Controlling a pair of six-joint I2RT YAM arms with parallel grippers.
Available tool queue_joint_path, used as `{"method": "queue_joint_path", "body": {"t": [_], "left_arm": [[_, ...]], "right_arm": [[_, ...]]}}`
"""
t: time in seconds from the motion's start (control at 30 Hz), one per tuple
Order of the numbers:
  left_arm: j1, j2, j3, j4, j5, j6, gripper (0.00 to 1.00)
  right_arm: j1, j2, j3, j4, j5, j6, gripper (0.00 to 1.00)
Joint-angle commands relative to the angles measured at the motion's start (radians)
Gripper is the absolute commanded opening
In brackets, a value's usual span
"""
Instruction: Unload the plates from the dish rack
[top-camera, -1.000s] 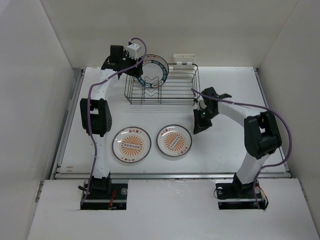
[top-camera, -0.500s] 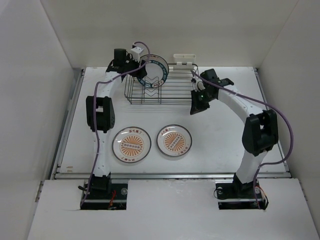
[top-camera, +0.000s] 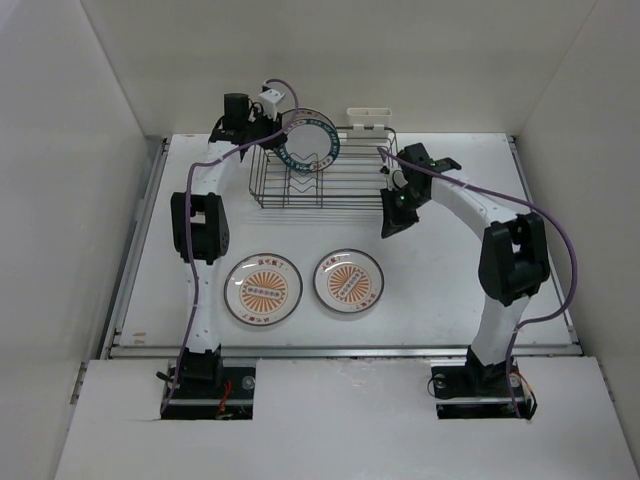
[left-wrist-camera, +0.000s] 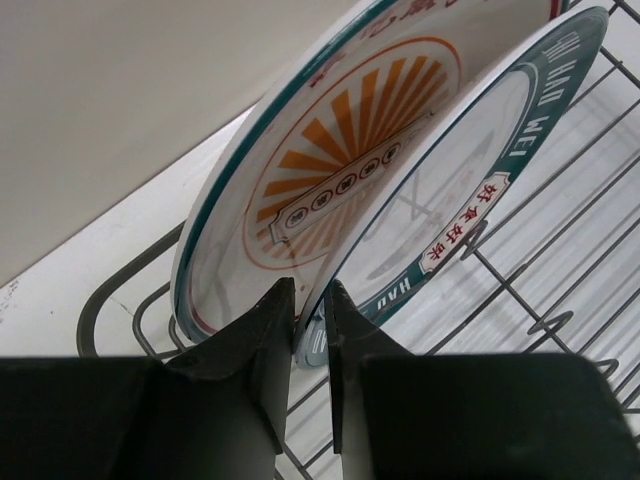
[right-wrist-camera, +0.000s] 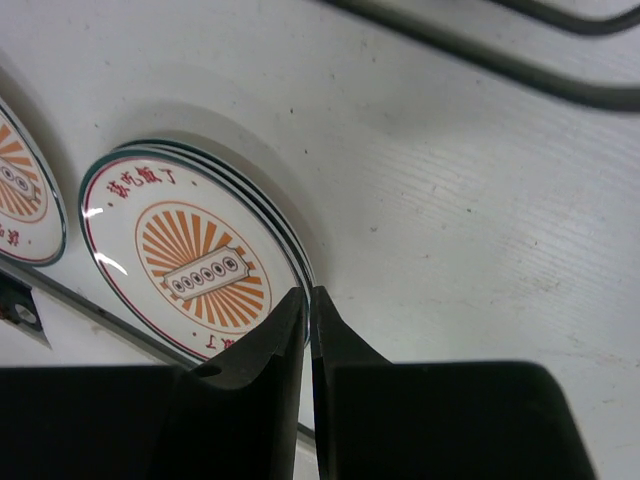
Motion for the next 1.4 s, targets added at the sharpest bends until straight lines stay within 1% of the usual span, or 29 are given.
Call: {"method": "queue_joint_path", "body": {"t": [0.0,0.1,0.23,0.37,0.47,0.53,0.6,0.7,0.9,0.93,1.0,1.03,1.1,1.13,1.17,1.2,1.23,1.27,1.3,1.33,1.37], "left_arm": [[-0.014,-0.014,0.014,-0.018,0.062,0.021,0.00],[-0.014,-0.023,0.014,-0.009,0.052,0.012,0.00],[-0.014,-0.080,0.014,-0.034,0.135,0.036,0.00],[-0.014,-0.149,0.001,-0.064,0.180,0.036,0.00],[-0.014,-0.202,-0.012,-0.043,0.180,0.000,0.00],[-0.014,-0.212,0.002,-0.043,0.180,-0.010,0.00],[-0.014,-0.238,0.011,-0.067,0.192,-0.036,0.00],[-0.014,-0.268,0.023,-0.089,0.233,-0.036,0.00],[-0.014,-0.324,0.034,-0.139,0.233,-0.054,0.00],[-0.014,-0.343,0.034,-0.156,0.261,-0.054,0.00],[-0.014,-0.353,0.071,-0.230,0.287,-0.073,0.00],[-0.014,-0.370,0.080,-0.264,0.322,-0.073,0.00],[-0.023,-0.388,0.089,-0.409,0.367,-0.083,0.00],[-0.023,-0.402,0.100,-0.481,0.387,-0.042,0.00],[-0.032,-0.414,0.109,-0.562,0.398,0.004,0.00],[-0.054,-0.414,0.109,-0.756,0.398,0.066,0.00],[-0.069,-0.414,0.119,-0.861,0.398,0.147,0.00],[-0.087,-0.423,0.119,-0.958,0.373,0.311,0.00],[-0.127,-0.423,0.099,-1.126,0.337,0.388,0.00],[-0.147,-0.423,0.077,-1.193,0.321,0.456,0.00],[-0.169,-0.423,0.018,-1.245,0.309,0.517,0.00]], "right_arm": [[0.006,-0.070,-0.020,-0.013,0.003,0.004,0.13],[0.006,-0.102,-0.048,-0.004,0.003,0.014,0.13],[0.006,-0.126,-0.071,-0.004,0.021,0.014,0.13],[0.006,-0.146,-0.080,0.005,0.021,0.014,0.13],[0.006,-0.146,-0.080,0.015,0.021,0.014,0.13],[0.006,-0.155,-0.080,0.024,0.010,0.014,0.13],[0.006,-0.155,-0.080,0.024,0.010,0.014,0.13],[0.006,-0.165,-0.069,0.044,0.001,0.014,0.13],[0.006,-0.186,-0.060,0.053,-0.008,0.014,0.13],[0.006,-0.186,-0.060,0.053,-0.008,0.014,0.13],[0.006,-0.215,-0.042,0.062,-0.008,0.014,0.13],[0.006,-0.215,-0.042,0.062,-0.008,0.014,0.13],[0.006,-0.241,-0.020,0.074,-0.008,0.026,0.13],[0.006,-0.260,-0.020,0.074,0.004,0.047,0.13],[0.006,-0.270,-0.020,0.074,0.016,0.056,0.13],[0.006,-0.281,-0.011,0.074,0.062,0.069,0.13],[0.006,-0.307,-0.011,0.074,0.096,0.082,0.13],[0.006,-0.322,-0.011,0.074,0.134,0.122,0.11],[-0.003,-0.359,-0.011,0.074,0.212,0.142,0.10],[-0.017,-0.359,-0.011,0.074,0.245,0.162,0.09],[-0.017,-0.402,-0.011,0.074,0.277,0.202,0.09]]}}
